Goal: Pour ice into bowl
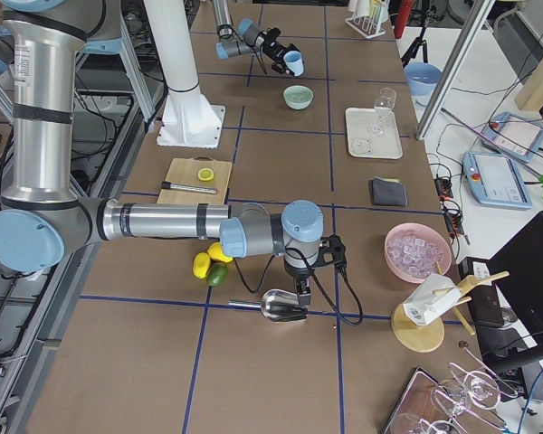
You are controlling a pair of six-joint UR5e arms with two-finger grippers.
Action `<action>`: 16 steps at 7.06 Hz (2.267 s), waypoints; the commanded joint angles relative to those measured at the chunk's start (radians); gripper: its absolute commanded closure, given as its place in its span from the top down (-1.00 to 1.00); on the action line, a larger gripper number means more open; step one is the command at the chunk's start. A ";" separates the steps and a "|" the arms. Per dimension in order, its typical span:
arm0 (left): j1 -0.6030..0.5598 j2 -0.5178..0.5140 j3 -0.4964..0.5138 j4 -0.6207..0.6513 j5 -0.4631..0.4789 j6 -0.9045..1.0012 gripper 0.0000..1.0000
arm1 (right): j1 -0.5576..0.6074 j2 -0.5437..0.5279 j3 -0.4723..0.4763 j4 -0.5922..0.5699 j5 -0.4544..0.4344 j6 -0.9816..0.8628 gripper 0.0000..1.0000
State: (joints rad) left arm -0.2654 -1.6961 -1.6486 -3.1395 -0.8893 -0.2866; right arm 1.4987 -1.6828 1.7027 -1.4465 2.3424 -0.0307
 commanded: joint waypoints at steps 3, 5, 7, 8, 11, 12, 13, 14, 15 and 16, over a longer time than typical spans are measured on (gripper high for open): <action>-0.002 0.050 0.013 0.004 -0.030 -0.698 -1.00 | 0.000 0.000 0.002 0.000 0.000 0.000 1.00; -0.018 0.163 -0.003 0.003 -0.022 -0.715 -1.00 | 0.000 0.000 0.002 0.000 0.000 -0.002 1.00; -0.099 0.294 0.010 0.003 -0.016 -0.717 -1.00 | 0.000 0.000 0.002 0.002 0.000 -0.002 1.00; -0.135 0.349 0.016 0.004 -0.016 -0.717 -1.00 | 0.000 0.000 0.002 0.002 0.000 0.000 1.00; -0.164 0.348 0.159 0.004 0.035 -0.778 -1.00 | 0.000 -0.002 0.003 0.005 0.000 -0.002 1.00; -0.161 0.343 0.194 0.004 0.068 -0.780 -1.00 | 0.000 -0.003 0.002 0.006 0.000 -0.002 1.00; -0.155 0.340 0.213 0.004 0.096 -0.780 -1.00 | 0.000 -0.005 0.003 0.006 0.000 -0.002 1.00; -0.155 0.340 0.220 0.006 0.099 -0.780 -1.00 | 0.000 -0.005 0.003 0.006 0.000 -0.002 1.00; -0.150 0.340 0.228 0.006 0.101 -0.780 -1.00 | 0.000 -0.005 0.003 0.005 0.000 -0.002 1.00; -0.149 0.336 0.239 0.007 0.101 -0.778 -0.93 | 0.000 -0.005 0.003 0.005 0.000 -0.002 1.00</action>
State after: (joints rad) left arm -0.4170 -1.3571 -1.4223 -3.1337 -0.7908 -1.0656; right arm 1.4987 -1.6873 1.7057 -1.4414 2.3424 -0.0322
